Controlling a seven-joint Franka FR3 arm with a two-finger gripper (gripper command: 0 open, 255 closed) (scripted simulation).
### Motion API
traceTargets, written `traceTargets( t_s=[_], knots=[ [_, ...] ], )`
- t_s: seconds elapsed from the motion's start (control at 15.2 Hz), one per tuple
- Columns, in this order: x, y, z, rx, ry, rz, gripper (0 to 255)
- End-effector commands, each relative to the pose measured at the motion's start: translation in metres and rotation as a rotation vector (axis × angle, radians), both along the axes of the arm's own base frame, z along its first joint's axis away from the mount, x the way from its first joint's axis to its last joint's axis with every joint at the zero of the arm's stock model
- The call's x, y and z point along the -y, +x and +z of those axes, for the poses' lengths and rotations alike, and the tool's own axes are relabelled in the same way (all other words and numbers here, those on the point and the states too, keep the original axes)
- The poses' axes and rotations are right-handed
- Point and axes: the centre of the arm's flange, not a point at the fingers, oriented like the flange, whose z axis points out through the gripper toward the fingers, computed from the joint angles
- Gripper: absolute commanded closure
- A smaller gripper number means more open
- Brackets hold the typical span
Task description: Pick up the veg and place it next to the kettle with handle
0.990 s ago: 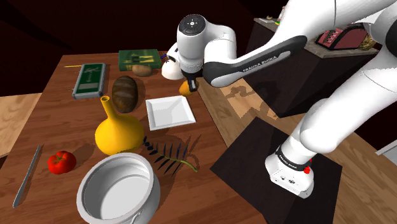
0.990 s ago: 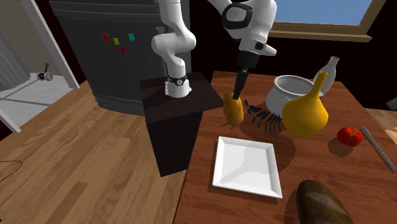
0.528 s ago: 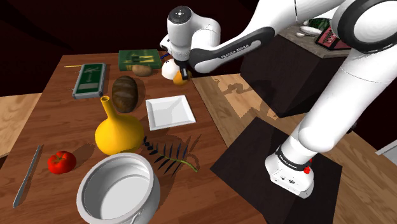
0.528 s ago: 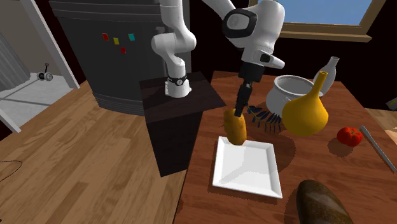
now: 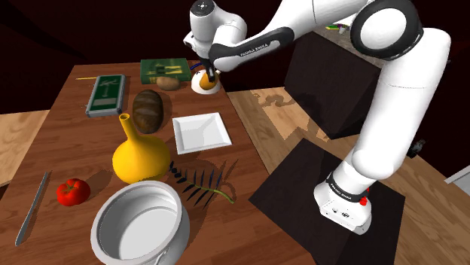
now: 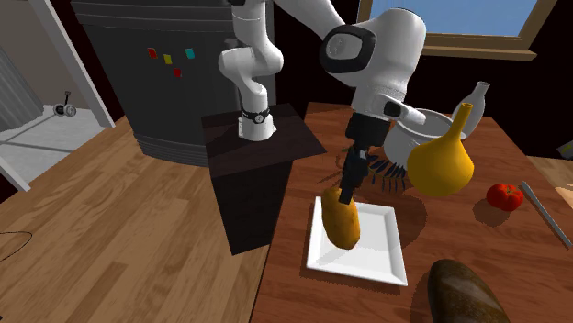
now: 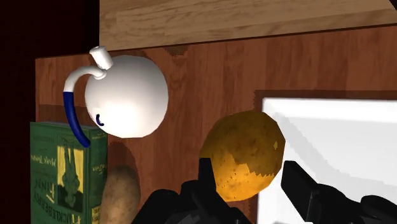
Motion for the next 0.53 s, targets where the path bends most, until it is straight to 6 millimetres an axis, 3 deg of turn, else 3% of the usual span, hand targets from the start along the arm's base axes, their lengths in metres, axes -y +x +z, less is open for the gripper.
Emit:
traceTargets(
  t_s=[0.0, 0.46],
  knots=[
    [0.014, 0.025, 0.001, 0.000, -0.001, 0.000, 255],
    [0.055, 0.107, 0.001, 0.000, -0.001, 0.000, 255]
  ],
)
